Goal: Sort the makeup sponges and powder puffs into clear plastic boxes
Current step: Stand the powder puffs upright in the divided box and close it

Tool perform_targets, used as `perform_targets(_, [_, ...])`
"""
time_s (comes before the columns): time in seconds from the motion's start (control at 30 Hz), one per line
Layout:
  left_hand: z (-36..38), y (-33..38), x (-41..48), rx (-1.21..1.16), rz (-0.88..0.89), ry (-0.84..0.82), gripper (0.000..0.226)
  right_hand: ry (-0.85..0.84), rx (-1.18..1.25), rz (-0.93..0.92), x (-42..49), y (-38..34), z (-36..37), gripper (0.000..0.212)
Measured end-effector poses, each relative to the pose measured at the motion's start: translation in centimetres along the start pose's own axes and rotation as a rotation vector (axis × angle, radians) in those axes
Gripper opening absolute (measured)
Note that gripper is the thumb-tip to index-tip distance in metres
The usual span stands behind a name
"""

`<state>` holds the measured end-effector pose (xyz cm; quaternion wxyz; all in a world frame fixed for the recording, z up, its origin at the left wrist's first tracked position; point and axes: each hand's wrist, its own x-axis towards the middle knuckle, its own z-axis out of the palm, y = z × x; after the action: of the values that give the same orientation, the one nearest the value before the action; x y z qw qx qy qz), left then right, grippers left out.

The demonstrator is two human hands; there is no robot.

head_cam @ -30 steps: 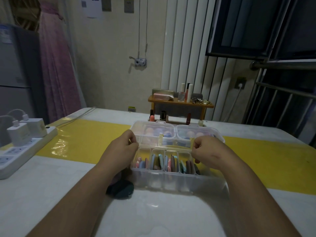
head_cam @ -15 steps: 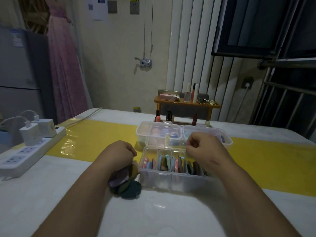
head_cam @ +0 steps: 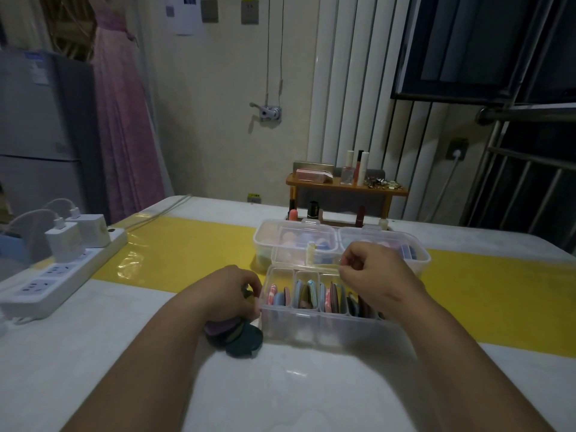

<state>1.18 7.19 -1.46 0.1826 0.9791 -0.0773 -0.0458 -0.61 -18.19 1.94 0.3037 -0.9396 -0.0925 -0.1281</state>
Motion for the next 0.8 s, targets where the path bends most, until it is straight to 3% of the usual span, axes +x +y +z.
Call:
perform_targets(0.2, [0.7,-0.7,1.3,-0.083,0.020,0.172,0.021,0.002,-0.013,-0.006,0.1,0.0,0.2,0.011])
perform_targets(0.37, [0.9,-0.6,1.2,-0.170,-0.059,0.127,0.041,-0.006,-0.013,-0.004,0.1,0.0,0.3,0.012])
perform_targets(0.47, [0.6,-0.5,1.3,-0.381,-0.140,0.194,0.031,-0.006,-0.011,-0.008,0.2,0.0,0.2,0.011])
perform_targets(0.57, [0.4,-0.3,1.3,-0.384,-0.175,0.291,0.031,-0.007,-0.012,-0.011,0.1,0.0,0.1,0.010])
perform_targets(0.8, [0.0,0.7,0.9,-0.524,-0.100,0.542,0.003,-0.005,0.007,-0.008,0.1,-0.1,0.3,0.007])
